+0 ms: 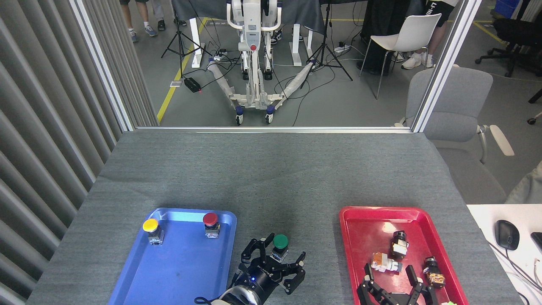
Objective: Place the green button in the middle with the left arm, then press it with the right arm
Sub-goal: 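Set the green button down between the trays, open left gripper, withdraw, then move the right gripper over the green button and press down on it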
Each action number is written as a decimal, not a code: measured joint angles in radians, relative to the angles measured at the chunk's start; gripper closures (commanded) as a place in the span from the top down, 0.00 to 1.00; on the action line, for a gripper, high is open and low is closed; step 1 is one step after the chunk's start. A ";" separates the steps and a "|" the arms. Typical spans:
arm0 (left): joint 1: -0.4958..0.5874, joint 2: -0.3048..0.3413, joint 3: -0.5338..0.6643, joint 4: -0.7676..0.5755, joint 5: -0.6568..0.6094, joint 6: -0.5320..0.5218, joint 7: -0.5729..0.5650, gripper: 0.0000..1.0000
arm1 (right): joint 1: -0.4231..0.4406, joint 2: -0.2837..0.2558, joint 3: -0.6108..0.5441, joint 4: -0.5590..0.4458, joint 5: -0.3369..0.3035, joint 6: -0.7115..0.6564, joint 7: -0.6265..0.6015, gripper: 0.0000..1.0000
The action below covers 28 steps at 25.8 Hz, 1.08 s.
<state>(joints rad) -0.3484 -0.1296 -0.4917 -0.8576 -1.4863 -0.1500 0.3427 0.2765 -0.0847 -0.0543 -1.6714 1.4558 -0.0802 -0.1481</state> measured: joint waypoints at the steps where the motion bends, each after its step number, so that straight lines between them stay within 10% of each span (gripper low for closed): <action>1: 0.027 0.006 0.002 -0.056 0.000 0.016 -0.003 1.00 | -0.001 0.001 0.006 0.004 0.000 0.010 0.000 0.92; 8: 0.206 0.151 0.030 -0.479 0.006 0.269 -0.016 1.00 | -0.029 0.007 0.062 0.023 0.003 0.057 0.002 0.44; 14: 0.304 0.224 0.171 -0.593 0.088 0.286 -0.031 0.99 | -0.060 0.006 0.112 0.036 0.012 0.062 0.004 0.03; 28: 0.350 0.254 0.253 -0.582 0.144 0.227 -0.038 1.00 | -0.241 0.014 0.322 0.227 0.061 0.147 0.057 0.00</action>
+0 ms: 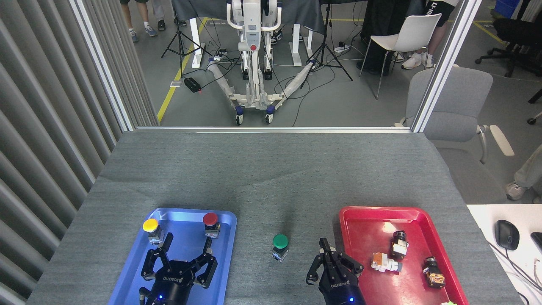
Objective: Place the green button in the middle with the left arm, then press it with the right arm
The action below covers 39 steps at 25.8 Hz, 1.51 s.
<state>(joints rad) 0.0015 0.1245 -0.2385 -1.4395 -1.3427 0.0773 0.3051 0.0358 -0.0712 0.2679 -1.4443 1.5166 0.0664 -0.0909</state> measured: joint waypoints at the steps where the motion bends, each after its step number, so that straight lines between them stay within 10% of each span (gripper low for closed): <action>1: 0.001 0.000 0.000 0.002 0.000 0.000 0.000 1.00 | -0.014 0.005 0.013 0.019 0.000 0.004 0.000 0.00; 18: 0.003 0.001 0.002 0.011 0.005 -0.003 0.001 1.00 | -0.205 0.102 0.178 0.331 0.009 0.099 -0.010 0.00; 37: -0.006 -0.003 0.010 0.017 0.028 0.006 0.001 0.99 | -0.182 0.100 0.169 0.297 -0.002 0.133 -0.033 0.00; 39: -0.009 -0.005 0.010 0.018 0.037 0.009 0.001 0.99 | -0.163 0.097 0.160 0.251 -0.002 0.137 -0.046 0.11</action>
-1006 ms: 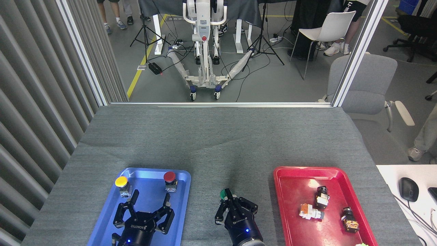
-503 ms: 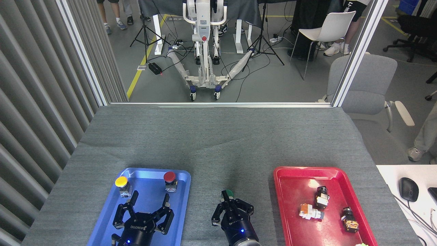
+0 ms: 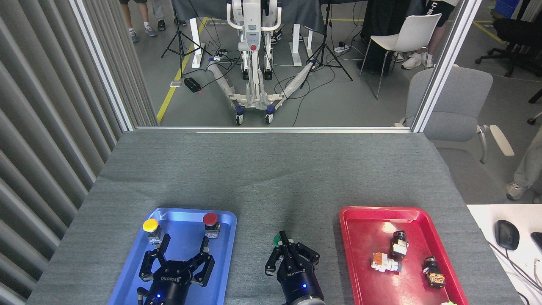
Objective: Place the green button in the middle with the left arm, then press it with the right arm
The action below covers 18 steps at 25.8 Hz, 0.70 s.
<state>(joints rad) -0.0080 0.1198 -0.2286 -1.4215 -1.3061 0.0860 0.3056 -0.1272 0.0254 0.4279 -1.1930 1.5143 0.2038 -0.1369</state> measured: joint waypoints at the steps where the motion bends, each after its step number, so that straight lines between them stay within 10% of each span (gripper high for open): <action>1: -0.002 -0.001 0.000 0.000 0.007 0.001 0.000 1.00 | 0.015 -0.003 -0.011 -0.026 0.000 0.000 -0.001 0.24; 4: -0.008 0.001 0.000 0.003 0.034 0.001 0.000 1.00 | 0.067 -0.019 -0.054 -0.104 0.001 0.001 -0.008 0.92; 5: -0.009 0.002 0.000 0.005 0.043 -0.002 0.000 1.00 | 0.088 -0.028 -0.073 -0.133 0.001 0.001 -0.008 0.98; 18: -0.013 0.007 0.000 0.007 0.059 -0.012 0.001 1.00 | 0.371 -0.145 -0.426 -0.429 -0.042 -0.204 -0.029 1.00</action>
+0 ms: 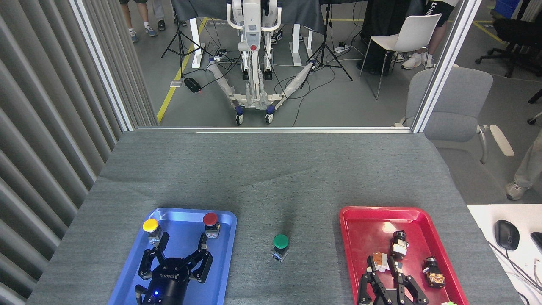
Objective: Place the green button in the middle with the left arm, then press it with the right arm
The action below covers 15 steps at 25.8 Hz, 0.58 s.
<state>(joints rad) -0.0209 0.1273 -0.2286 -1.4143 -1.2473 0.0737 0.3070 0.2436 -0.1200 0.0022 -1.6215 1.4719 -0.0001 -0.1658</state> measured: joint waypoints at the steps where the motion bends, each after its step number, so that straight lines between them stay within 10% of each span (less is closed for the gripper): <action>1: 0.000 0.000 0.000 -0.001 0.000 0.000 0.000 1.00 | 0.007 -0.005 -0.015 -0.011 -0.003 -0.004 -0.001 1.00; 15: 0.001 -0.001 0.000 -0.007 0.000 0.002 0.000 1.00 | 0.023 -0.069 -0.087 -0.075 -0.010 -0.016 0.009 1.00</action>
<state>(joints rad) -0.0199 0.1258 -0.2286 -1.4209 -1.2474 0.0754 0.3070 0.2666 -0.1886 -0.0852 -1.6968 1.4619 -0.0165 -0.1571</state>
